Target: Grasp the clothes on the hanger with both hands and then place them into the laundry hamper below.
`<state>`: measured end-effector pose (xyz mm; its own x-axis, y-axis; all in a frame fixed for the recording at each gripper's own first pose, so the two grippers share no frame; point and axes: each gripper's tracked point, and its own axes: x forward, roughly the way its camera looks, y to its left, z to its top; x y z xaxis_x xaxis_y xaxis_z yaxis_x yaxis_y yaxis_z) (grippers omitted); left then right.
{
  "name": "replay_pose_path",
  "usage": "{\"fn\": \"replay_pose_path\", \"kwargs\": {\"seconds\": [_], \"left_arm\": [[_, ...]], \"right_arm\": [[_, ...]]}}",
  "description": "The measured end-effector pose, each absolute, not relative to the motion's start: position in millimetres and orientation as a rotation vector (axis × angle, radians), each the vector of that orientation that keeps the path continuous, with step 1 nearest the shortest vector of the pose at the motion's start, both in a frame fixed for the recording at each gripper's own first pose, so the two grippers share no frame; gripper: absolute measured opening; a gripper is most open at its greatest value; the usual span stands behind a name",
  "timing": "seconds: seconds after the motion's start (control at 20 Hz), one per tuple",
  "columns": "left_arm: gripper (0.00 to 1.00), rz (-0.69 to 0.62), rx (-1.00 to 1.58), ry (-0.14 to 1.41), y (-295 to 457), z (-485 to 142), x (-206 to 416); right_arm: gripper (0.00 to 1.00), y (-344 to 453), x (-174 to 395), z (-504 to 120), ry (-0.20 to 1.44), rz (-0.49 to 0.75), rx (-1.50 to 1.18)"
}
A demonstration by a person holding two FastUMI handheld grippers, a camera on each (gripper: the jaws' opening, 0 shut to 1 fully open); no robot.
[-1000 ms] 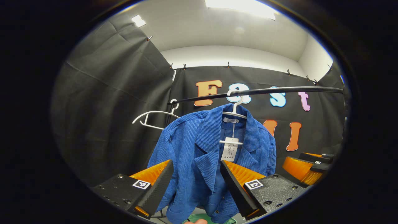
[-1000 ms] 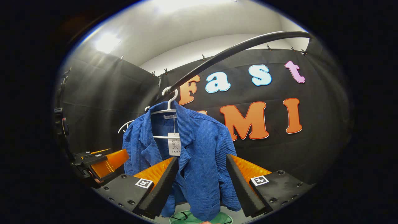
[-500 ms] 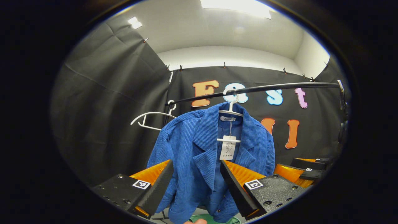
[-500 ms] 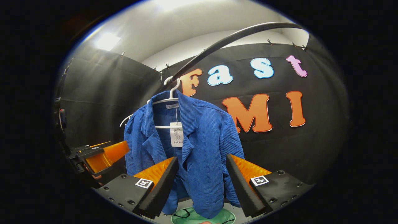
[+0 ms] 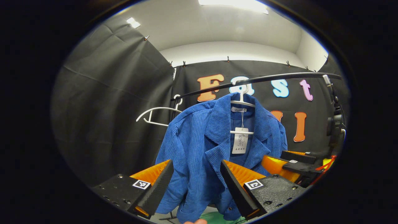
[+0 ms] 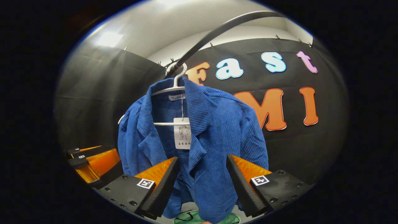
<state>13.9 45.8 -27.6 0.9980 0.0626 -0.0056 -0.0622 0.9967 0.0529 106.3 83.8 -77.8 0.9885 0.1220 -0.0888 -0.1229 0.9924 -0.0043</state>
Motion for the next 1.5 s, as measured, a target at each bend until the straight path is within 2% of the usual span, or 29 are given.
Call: {"fn": "replay_pose_path", "kwargs": {"seconds": [0.1,0.15,0.3,0.35,0.55,0.7,0.8,0.9,0.95,1.0,1.1,1.5], "left_arm": [[0.95,0.061,0.037,0.016,48,-33,19],[0.92,0.060,0.031,0.024,50,-38,22],[0.95,0.046,0.016,0.041,49,-46,29],[0.92,0.038,0.012,0.045,48,-48,31],[0.92,0.016,-0.003,0.058,43,-59,33],[0.95,0.008,-0.011,0.066,39,-68,37],[0.95,-0.003,-0.022,0.084,34,-76,42],[0.92,-0.022,-0.029,0.099,22,-84,46],[0.92,-0.032,-0.029,0.102,17,-85,46],[0.92,-0.041,-0.026,0.104,12,-87,47],[0.95,-0.053,-0.015,0.101,3,-89,51],[0.92,-0.077,-0.032,0.076,-20,-98,68]], "right_arm": [[0.97,89,129,-98,0.124,0.080,0.003],[0.97,88,140,-107,0.141,0.053,0.008],[0.97,79,165,-129,0.166,-0.015,0.021],[0.97,76,173,-134,0.172,-0.030,0.023],[0.97,62,187,-143,0.184,-0.030,0.031],[0.28,54,181,-138,0.180,-0.005,0.057],[0.14,56,174,-134,0.172,0.049,0.058],[0.14,65,163,-132,0.195,0.135,0.055],[0.08,65,154,-128,0.199,0.166,0.053],[0.14,62,145,-122,0.191,0.182,0.053],[0.14,48,126,-109,0.176,0.183,0.057],[0.14,19,67,-63,0.093,0.210,0.033]]}}
